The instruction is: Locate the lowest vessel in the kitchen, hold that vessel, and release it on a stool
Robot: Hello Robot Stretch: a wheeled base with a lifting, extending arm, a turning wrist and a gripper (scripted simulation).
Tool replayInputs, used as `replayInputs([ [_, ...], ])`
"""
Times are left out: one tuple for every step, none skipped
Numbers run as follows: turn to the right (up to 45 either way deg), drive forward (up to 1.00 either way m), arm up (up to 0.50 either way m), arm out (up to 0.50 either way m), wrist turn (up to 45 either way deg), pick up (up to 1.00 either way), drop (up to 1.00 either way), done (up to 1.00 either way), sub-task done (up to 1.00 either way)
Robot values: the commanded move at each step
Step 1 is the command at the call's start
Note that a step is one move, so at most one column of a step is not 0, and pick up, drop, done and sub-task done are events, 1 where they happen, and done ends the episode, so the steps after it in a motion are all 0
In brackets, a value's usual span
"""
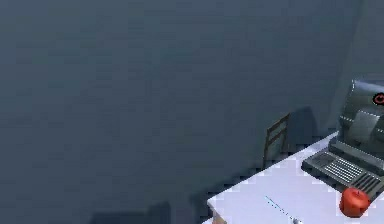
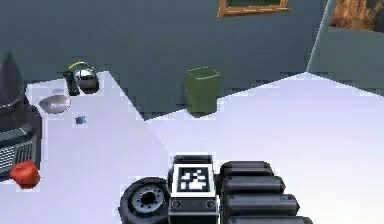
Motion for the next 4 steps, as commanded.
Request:
replayInputs([
  [-45.0, 0.00, 0.00, 0.00, 0.0, 0.00, 0.00, 0.00, 0.00],
  [-45.0, 0.00, 0.00, 0.00, 0.0, 0.00, 0.00, 0.00, 0.00],
  [-45.0, 0.00, 0.00, 0.00, 0.0, 0.00, 0.00, 0.00, 0.00],
  [-36.0, 0.00, 0.00, 0.00, 0.0, 0.00, 0.00, 0.00, 0.00],
])
